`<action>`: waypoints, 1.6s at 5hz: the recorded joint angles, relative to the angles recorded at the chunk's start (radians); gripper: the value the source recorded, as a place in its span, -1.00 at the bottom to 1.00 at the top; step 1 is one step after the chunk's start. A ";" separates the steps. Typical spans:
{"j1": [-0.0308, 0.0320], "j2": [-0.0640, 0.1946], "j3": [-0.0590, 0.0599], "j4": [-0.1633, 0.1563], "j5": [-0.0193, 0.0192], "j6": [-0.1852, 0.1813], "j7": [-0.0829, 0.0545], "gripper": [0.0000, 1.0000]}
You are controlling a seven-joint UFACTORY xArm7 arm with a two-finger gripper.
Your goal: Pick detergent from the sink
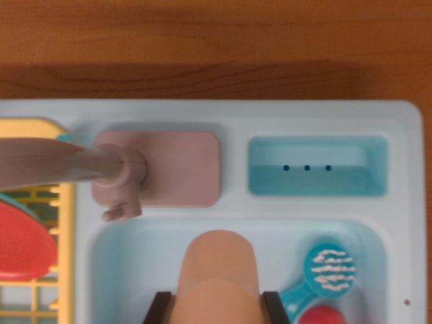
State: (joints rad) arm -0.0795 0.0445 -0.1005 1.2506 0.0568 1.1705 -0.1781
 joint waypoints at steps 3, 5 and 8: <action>0.0002 -0.013 0.000 0.030 -0.0032 0.043 0.004 1.00; 0.0004 -0.026 -0.001 0.059 -0.0063 0.084 0.007 1.00; 0.0007 -0.047 -0.002 0.107 -0.0114 0.154 0.013 1.00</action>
State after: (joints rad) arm -0.0788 -0.0029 -0.1020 1.3577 0.0454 1.3244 -0.1656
